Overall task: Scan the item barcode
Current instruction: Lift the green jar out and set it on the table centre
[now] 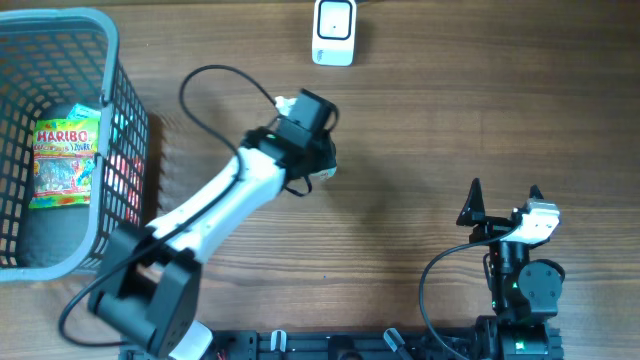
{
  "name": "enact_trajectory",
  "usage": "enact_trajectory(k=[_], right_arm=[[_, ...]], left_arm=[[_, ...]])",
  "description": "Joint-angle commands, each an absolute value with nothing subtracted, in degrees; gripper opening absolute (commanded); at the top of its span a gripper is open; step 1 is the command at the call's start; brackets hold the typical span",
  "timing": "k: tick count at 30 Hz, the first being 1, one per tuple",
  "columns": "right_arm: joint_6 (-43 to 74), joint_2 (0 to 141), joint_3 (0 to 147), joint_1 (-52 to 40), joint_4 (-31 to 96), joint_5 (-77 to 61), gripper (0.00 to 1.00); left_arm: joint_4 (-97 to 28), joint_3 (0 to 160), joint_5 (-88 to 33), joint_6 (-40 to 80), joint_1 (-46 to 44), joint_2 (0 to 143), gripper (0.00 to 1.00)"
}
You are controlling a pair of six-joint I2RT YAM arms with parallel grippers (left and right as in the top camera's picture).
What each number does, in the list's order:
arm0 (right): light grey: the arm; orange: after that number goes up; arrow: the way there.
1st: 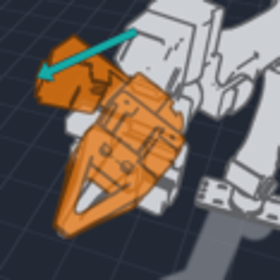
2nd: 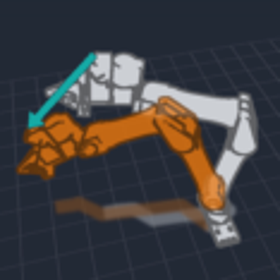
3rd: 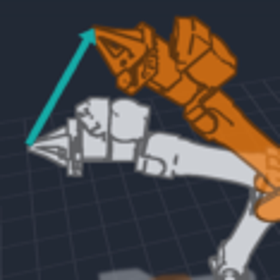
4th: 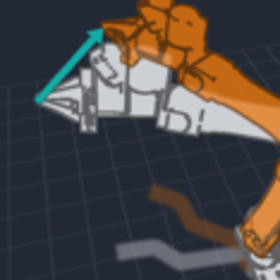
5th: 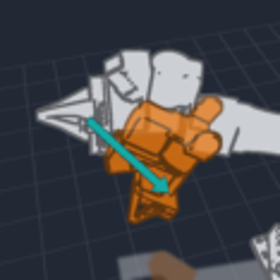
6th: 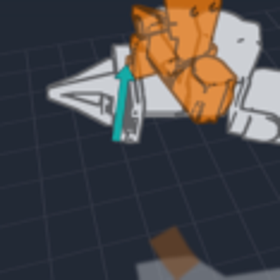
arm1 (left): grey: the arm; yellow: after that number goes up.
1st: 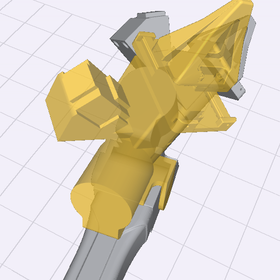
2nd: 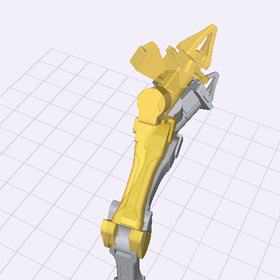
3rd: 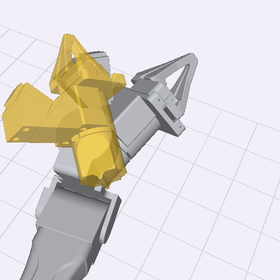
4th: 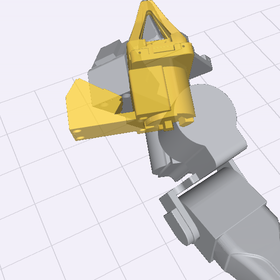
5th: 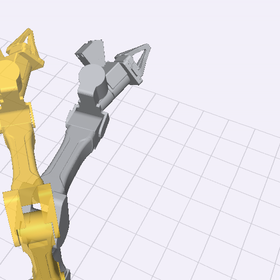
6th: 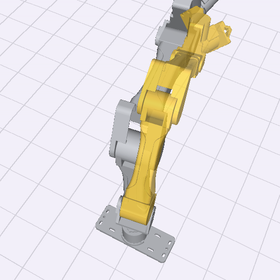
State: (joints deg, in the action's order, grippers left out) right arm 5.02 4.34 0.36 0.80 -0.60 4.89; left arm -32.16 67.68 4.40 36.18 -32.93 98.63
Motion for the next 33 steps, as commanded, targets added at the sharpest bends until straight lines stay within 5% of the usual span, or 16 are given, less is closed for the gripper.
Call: enact_trajectory(k=[1, 6, 10, 21, 27, 33], right_arm=[[4.49, 4.67, 0.32, 0.56, -0.75, 3.95, 1.0], [4.49, 4.67, 0.32, 0.56, -0.78, 3.92, 1.0], [4.49, 4.67, 0.32, 0.56, -0.75, 3.92, 1.0], [4.49, 4.67, 0.32, 0.56, -0.75, 3.95, 1.0], [4.47, 4.67, 0.32, 0.56, -0.75, 3.95, 1.0], [4.51, 4.67, 0.32, 0.56, -0.78, 3.95, 1.0]], left_arm=[[-29.04, 68.27, 18.81, 32.73, -35.55, 102.45, 0.44], [-26.79, 68.27, 19.81, 31.7, -36.01, 104.68, 0.62], [-28.32, 69.91, 19.35, 29.34, -36.01, 101.84, 1.0], [-51.96, 101.67, 20.47, 16.27, -28.53, 83.15, 1.0], [-66.61, 101.82, 23.33, 43.55, 2.57, 75.68, 1.0], [-68.97, 91.55, 7.05, 47.33, 27.27, 82.39, 1.0]])
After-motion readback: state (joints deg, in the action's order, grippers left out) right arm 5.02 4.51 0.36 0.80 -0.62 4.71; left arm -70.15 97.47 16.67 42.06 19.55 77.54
